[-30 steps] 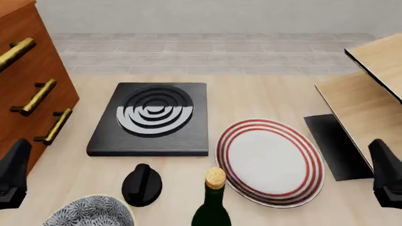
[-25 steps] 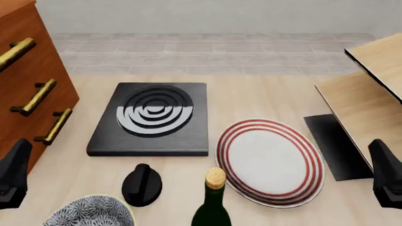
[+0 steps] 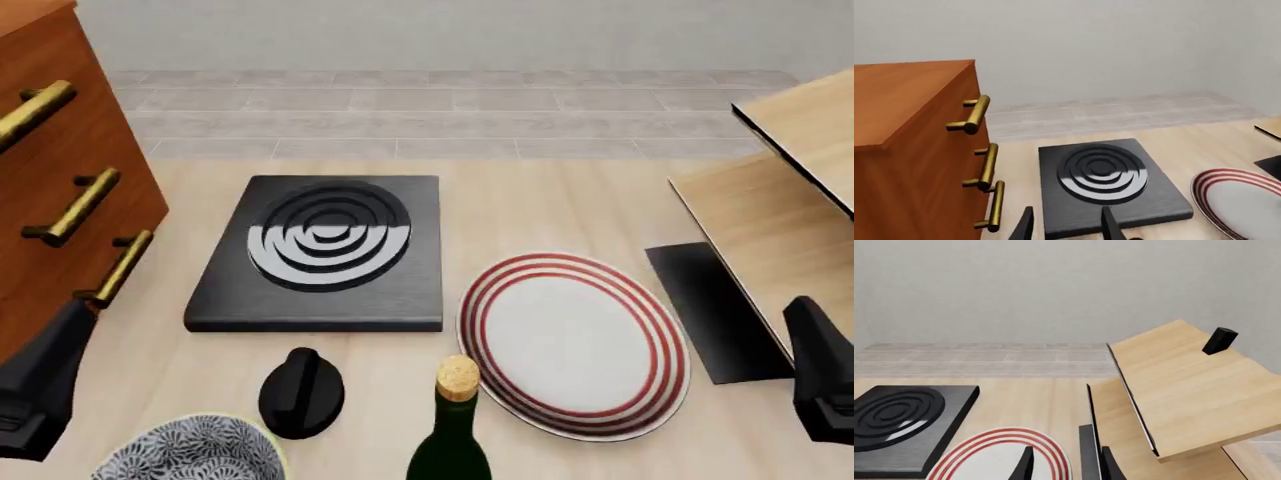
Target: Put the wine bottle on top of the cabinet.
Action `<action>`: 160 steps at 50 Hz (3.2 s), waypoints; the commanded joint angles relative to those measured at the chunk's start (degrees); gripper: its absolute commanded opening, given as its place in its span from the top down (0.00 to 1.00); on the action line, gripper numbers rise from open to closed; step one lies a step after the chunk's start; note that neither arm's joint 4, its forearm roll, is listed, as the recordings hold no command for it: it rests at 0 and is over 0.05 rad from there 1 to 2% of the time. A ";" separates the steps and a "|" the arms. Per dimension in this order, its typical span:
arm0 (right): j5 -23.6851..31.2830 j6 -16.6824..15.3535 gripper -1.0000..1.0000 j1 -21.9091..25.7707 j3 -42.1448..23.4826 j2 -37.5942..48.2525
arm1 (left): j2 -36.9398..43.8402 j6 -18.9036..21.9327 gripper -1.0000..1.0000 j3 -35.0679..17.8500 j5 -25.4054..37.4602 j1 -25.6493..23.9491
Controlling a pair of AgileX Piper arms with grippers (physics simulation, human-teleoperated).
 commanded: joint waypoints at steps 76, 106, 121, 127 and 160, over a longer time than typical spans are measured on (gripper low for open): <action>-0.27 -0.05 0.00 -0.01 0.04 0.24 | 38.54 -5.35 0.00 -0.02 -31.23 -45.88; -0.27 -0.05 0.00 -0.01 0.04 0.24 | 61.72 -7.46 0.00 -2.91 -48.64 -56.10; -0.27 -0.04 0.00 -0.02 0.04 0.24 | 67.79 -8.74 0.00 -4.15 -52.75 -58.69; -0.27 -0.06 0.00 -0.02 0.04 0.23 | 70.11 -8.95 0.00 -4.49 -54.28 -59.34; -0.27 -0.06 0.00 0.00 0.04 0.24 | 81.98 -9.37 0.00 -6.17 -61.77 -61.49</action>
